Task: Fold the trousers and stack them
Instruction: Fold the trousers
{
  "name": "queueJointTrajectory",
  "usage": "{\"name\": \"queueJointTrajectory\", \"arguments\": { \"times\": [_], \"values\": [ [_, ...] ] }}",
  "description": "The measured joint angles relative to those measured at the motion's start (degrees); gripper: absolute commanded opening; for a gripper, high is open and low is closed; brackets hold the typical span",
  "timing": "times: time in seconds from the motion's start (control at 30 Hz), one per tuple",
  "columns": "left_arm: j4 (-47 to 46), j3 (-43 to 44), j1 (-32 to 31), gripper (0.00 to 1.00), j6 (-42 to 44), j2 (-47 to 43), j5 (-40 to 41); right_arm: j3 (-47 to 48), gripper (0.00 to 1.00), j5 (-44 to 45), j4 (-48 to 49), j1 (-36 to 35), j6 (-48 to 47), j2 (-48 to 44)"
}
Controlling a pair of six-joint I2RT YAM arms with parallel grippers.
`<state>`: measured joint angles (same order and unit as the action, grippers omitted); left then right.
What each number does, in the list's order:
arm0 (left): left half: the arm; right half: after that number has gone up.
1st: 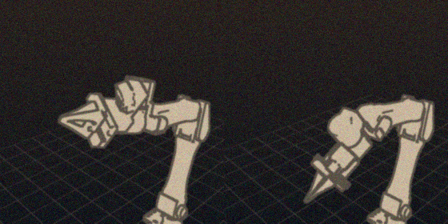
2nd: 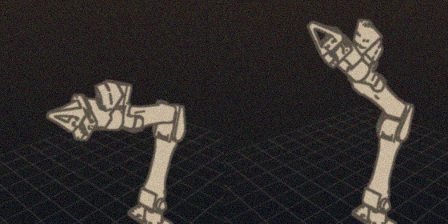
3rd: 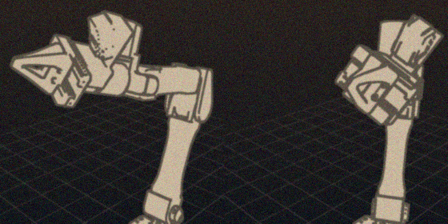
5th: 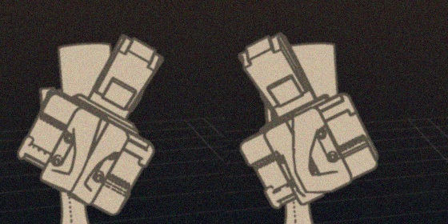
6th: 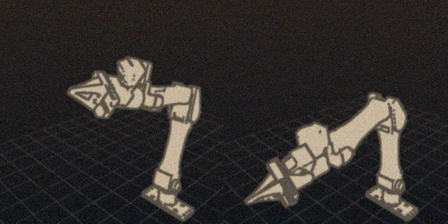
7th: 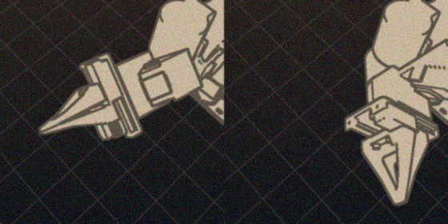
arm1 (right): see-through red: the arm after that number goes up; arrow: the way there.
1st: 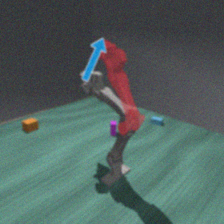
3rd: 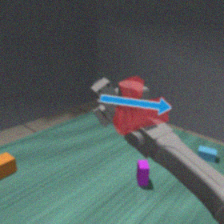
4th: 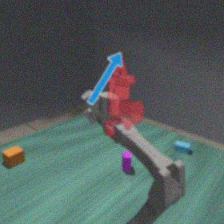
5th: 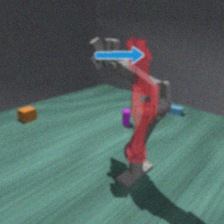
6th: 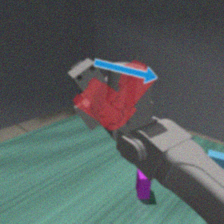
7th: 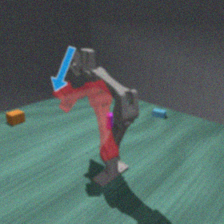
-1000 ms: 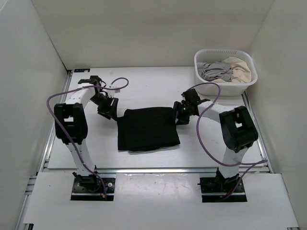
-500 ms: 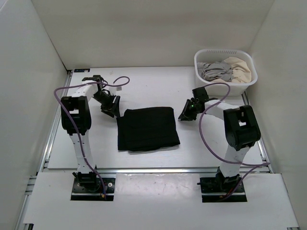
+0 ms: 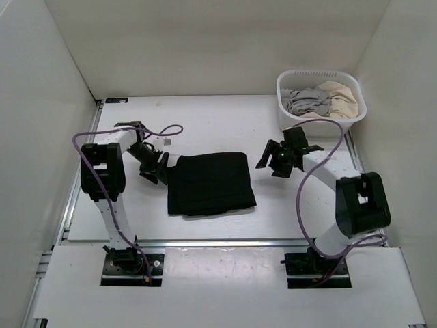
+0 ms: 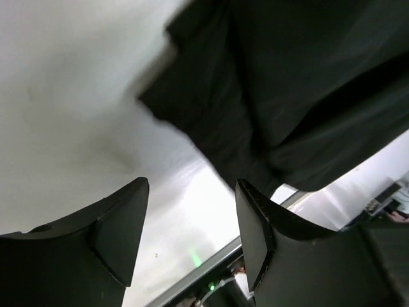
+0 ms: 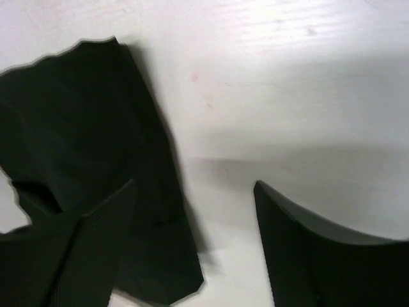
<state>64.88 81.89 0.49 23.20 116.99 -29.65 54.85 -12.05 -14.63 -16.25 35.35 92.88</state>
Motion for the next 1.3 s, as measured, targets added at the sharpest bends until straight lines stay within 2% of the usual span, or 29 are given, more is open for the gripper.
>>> {"name": "queueJointTrajectory", "arguments": {
  "times": [0.1, 0.17, 0.2, 0.3, 0.33, 0.5, 0.67, 0.93, 1.3],
  "values": [
    [-1.14, -2.95, 0.87, 0.69, -1.46, -4.39, 4.2, 0.24, 0.99, 6.23, -6.82, -0.07, -1.57, -5.6],
    [-3.5, -3.69, 2.51, 0.69, -3.54, -9.18, 8.96, 2.32, 0.99, 12.33, -13.62, 0.09, -3.17, -9.22],
    [-4.94, -3.91, 3.91, 0.72, -4.72, -12.33, 12.11, 3.48, 0.99, 14.67, -16.04, 0.33, -4.07, -10.64],
    [-10.01, -5.03, 10.56, 0.75, -7.3, -22.58, 20.41, 7.52, 0.99, 21.05, -23.28, 2.73, -7.04, -14.88],
    [-11.23, -5.62, 13.0, 0.79, -7.96, -25.57, 22.53, 8.48, 0.99, 22.71, -25.29, 4.17, -7.87, -16.33],
    [-14.84, -12.96, 24.2, 0.8, -10.36, -34.12, 29.38, 10.99, 0.99, 27.76, -33.05, 13.64, -11.5, -22.27],
    [-13.75, -20.48, 28.96, 0.8, -10.82, -35.1, 30.75, 12.52, 0.99, 28.17, -36.61, 19.74, -13.77, -24.15],
    [-13.55, -20.22, 30.34, 0.81, -10.75, -39.04, 30.05, 12.96, 0.99, 26.64, -38.14, 20.11, -15.08, -24.17],
    [-12.63, -19.89, 30.42, 0.84, -10.62, -39.19, 28.13, 12.96, 0.99, 25.33, -38.42, 20.11, -16.92, -26.84]
  ]
}}
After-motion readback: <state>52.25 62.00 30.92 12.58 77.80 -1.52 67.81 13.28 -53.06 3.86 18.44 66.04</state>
